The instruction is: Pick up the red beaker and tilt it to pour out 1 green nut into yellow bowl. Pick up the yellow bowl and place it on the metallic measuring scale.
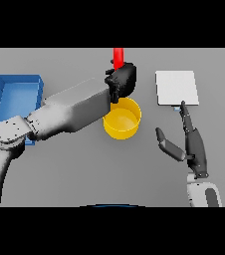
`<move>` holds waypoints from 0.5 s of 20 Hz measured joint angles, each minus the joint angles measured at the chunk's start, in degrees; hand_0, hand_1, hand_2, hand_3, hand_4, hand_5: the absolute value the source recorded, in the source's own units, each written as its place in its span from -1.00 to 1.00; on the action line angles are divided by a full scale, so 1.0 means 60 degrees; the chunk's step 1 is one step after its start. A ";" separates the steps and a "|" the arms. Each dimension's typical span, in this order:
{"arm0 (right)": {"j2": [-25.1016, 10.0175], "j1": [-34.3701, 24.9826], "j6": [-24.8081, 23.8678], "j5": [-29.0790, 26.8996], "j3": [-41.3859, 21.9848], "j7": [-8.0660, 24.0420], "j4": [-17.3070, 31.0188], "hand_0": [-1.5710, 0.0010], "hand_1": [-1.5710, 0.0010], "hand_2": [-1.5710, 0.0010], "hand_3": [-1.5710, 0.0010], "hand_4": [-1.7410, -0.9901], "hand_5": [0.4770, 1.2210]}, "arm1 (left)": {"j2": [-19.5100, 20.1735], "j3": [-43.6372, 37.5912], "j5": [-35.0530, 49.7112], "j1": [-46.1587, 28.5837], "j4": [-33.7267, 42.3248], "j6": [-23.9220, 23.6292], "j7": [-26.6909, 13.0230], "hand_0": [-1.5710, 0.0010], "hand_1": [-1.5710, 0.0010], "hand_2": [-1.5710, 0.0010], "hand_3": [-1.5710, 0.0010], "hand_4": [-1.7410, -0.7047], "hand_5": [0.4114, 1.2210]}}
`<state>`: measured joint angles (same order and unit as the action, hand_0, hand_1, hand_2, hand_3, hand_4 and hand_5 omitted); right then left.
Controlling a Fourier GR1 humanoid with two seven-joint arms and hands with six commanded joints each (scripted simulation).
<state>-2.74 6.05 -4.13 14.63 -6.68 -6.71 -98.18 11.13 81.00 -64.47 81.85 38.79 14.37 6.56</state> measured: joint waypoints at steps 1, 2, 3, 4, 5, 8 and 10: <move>-0.0001 -0.0180 0.0005 -0.0088 0.0081 0.0157 0.0145 1.00 1.00 1.00 1.00 0.56 -0.57 | 0.0181 0.0033 0.0048 0.0239 0.0013 -0.0044 0.0208 -1.00 -1.00 -1.00 -1.00 -0.96 1.00; -0.0018 -0.0269 0.0036 -0.0121 0.0084 0.0104 0.0106 1.00 1.00 1.00 1.00 0.58 -0.56 | 0.0169 -0.0078 0.0159 0.0606 -0.0130 -0.0047 0.0247 -1.00 -1.00 -1.00 -1.00 -0.96 1.00; -0.0049 -0.0161 0.0086 -0.0117 0.0049 -0.0062 0.0035 1.00 1.00 1.00 1.00 0.57 -0.54 | 0.0274 -0.0111 0.0190 0.0874 -0.0264 -0.0133 0.0208 -1.00 -1.00 -1.00 -1.00 -0.96 1.00; -0.0013 -0.0167 0.0078 -0.0057 -0.0004 -0.0042 0.0085 1.00 1.00 1.00 1.00 0.56 -0.52 | 0.0467 -0.0017 0.0079 0.1170 -0.0470 -0.0284 0.0118 -1.00 -1.00 -1.00 -1.00 -0.97 1.00; -0.0023 -0.0100 0.0079 -0.0019 -0.0036 -0.0078 0.0021 1.00 1.00 1.00 1.00 0.56 -0.51 | 0.0626 -0.0157 0.0249 0.1419 -0.0545 -0.0292 0.0156 -1.00 -1.00 -1.00 -0.74 -0.98 1.00; -0.0032 -0.0254 -0.0011 0.0130 -0.0050 -0.0011 0.0175 1.00 1.00 1.00 1.00 0.54 -0.50 | 0.0949 -0.0913 0.0904 0.2304 -0.1780 -0.0877 -0.0172 -1.00 -1.00 -1.00 -0.68 -0.97 1.00; 0.0009 -0.0193 0.0127 -0.0041 -0.0062 -0.0188 0.0265 1.00 1.00 1.00 1.00 0.56 -0.51 | 0.1091 -0.1743 0.1809 0.2723 -0.2750 -0.1050 -0.0159 -1.00 -1.00 -1.00 -0.80 -0.98 1.00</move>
<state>-2.69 4.89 -3.37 14.38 -7.05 -7.83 -96.59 17.68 70.55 -53.61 98.19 22.29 8.07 5.61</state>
